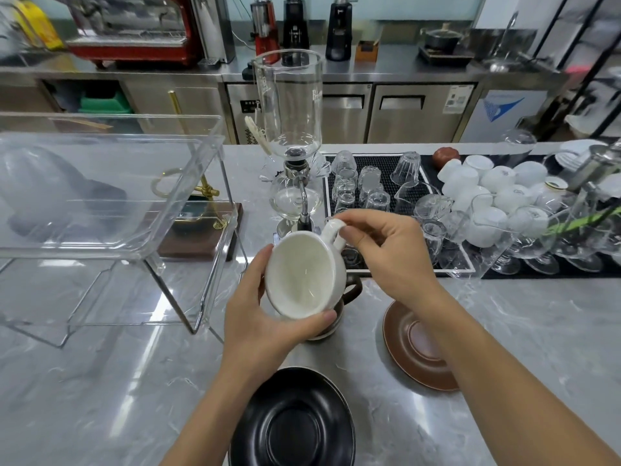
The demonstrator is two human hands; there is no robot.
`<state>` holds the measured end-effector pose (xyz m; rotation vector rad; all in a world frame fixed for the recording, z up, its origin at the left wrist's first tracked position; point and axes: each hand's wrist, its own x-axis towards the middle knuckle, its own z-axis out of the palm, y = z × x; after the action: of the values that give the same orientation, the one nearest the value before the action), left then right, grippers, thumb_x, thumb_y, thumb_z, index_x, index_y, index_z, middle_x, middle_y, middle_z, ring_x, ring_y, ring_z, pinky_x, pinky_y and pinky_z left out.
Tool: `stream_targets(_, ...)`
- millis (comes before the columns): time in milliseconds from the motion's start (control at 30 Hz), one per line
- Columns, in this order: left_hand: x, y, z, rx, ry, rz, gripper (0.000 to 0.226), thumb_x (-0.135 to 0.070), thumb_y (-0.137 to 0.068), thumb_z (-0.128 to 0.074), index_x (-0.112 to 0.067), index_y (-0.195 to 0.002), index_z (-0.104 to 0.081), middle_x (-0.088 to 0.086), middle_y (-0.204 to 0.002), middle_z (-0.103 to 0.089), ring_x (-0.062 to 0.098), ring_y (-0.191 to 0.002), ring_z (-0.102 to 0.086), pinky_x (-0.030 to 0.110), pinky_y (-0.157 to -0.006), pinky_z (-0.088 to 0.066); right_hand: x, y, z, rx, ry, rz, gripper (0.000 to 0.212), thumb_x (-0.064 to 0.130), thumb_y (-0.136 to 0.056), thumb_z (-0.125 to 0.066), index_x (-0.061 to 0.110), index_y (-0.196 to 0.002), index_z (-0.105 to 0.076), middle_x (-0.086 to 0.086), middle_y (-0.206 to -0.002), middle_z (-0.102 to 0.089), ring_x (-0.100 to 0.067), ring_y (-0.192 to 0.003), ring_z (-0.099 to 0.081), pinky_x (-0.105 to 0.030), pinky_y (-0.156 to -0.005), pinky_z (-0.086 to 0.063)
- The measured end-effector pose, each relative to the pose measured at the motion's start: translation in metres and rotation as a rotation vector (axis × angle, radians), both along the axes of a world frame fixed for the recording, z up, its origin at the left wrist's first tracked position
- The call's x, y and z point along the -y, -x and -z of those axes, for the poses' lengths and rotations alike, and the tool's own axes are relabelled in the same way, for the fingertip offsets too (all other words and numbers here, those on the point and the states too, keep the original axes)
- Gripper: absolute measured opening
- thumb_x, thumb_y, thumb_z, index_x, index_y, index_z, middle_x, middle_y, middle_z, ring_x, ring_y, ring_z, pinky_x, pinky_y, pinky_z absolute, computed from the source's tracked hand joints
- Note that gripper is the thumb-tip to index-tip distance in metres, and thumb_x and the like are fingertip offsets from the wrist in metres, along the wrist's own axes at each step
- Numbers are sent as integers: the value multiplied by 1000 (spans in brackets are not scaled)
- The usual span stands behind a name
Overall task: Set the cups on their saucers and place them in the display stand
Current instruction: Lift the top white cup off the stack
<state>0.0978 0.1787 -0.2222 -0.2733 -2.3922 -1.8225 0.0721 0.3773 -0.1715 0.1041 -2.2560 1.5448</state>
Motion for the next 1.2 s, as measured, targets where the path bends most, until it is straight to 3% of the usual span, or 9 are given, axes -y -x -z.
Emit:
stream_targets(133,-5,-11,-17,-47,11,39,119,-56,-36,-92,-36,-145,-46,-22,-142,-55,0,-128,-54,30,-108,-45,-14,-25,-12,-17,87,-71,17,0,-90,-66,12,-100,-74,-8,-88,-76,-16,-77,-69,-31,-74,-58)
stream_targets(233,-14,-24,-26,-61,1,100,117,-54,-36,-92,-36,-142,-47,-25,-137,-55,-2,-127,-54,23,-104,-43,-27,-53,-17,-2,262,-107,13,1,-88,-66,10,-97,-70,-1,-78,-74,-9,-68,-68,-19,-63,-55)
stream_targets(433,-36,-51,-24,-32,-13,253,116,-50,-34,-93,-29,-140,-51,-16,-133,-61,5,-120,-61,31,-99,-53,-49,-110,-2,57,402,-18,18,16,-82,-66,9,-98,-70,-6,-79,-74,-22,-67,-67,-32,-64,-60)
stream_targets(500,-43,-58,-22,-30,-4,303,113,-50,-34,-94,-30,-137,-52,-23,-130,-60,6,-121,-60,37,-101,-53,-54,-127,4,71,403,40,19,18,-82,-65,10,-98,-69,-4,-77,-74,-20,-64,-67,-30,-62,-61)
stream_targets(567,-48,-63,-22,-52,25,357,105,-50,-37,-93,-35,-133,-52,-33,-127,-57,2,-122,-58,31,-102,-51,-59,-142,10,82,400,91,18,19,-82,-64,12,-98,-69,-3,-75,-74,-19,-63,-67,-29,-61,-60)
stream_targets(667,-57,-70,-17,-47,45,437,103,-46,-40,-95,-31,-133,-54,-19,-129,-63,5,-123,-59,25,-103,-48,-65,-164,18,105,386,173,17,21,-82,-64,15,-97,-70,-1,-76,-75,-14,-64,-68,-23,-62,-59)
stream_targets(767,-63,-75,-14,-42,124,523,110,-51,-39,-95,-23,-137,-54,-18,-132,-60,-4,-124,-55,9,-101,-40,-71,-183,26,135,385,234,19,22,-82,-64,14,-98,-71,-8,-82,-76,-18,-65,-70,-31,-63,-61)
stream_targets(967,-75,-86,-3,-40,319,621,102,-63,-36,-89,-51,-128,-46,-25,-125,-59,-6,-117,-54,9,-96,-38,-81,-215,51,197,351,308,16,4,-90,-64,11,-102,-73,-14,-90,-75,-33,-72,-72,-33,-67,-62)
stream_targets(1200,-86,-94,6,-99,453,761,97,-51,-41,-92,-84,-108,-30,-57,-115,-44,-24,-104,-48,-4,-82,-34,-82,-241,83,311,297,369,22,-1,-92,-61,17,-97,-74,-6,-89,-77,-26,-74,-74,-35,-70,-63)
